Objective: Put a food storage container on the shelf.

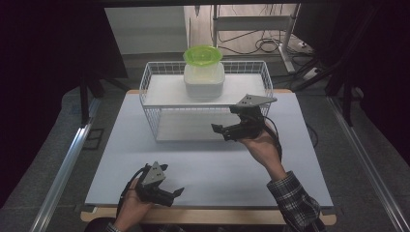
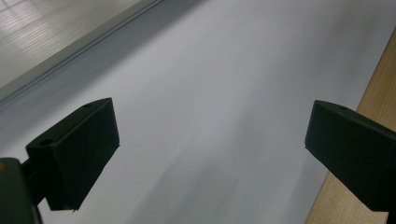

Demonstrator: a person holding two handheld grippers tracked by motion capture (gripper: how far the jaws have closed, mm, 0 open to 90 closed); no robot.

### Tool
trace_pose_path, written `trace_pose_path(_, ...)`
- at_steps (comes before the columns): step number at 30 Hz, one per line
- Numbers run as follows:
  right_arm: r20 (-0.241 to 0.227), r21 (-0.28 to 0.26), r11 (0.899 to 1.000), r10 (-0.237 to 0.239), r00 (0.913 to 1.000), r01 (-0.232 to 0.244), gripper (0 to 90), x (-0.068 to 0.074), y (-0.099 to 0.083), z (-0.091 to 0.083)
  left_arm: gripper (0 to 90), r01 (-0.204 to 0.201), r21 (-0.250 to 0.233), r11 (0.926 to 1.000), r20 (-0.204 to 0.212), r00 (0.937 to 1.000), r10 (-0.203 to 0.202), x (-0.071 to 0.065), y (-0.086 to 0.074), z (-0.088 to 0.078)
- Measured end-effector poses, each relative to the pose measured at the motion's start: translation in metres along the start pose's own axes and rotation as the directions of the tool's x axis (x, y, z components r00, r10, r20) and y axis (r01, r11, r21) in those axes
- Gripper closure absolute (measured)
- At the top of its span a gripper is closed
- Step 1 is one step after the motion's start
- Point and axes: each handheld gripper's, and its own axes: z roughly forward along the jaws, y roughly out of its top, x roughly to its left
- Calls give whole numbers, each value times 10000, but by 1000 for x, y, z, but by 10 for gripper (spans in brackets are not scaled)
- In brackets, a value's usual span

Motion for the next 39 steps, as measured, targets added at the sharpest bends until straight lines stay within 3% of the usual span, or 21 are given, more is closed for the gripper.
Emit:
trace_pose_path(12, 38, 218, 9997, 69, 10000, -70, 50, 3, -26, -4, 26, 54, -57, 10000, 26, 10000, -54, 0, 0, -1)
trace_pose_path(20, 224, 228, 9997, -131, 9997, 126, 40, 10, -39, -9, 26, 110, -83, 9999, 83, 9999, -109, 0, 0, -2)
trace_pose_path(39, 605, 978, 9951, -171, 9980, 111, 26, 17, -83, -23, 19, 285, -155, 9995, 94, 9996, -283, 1, 0, -2)
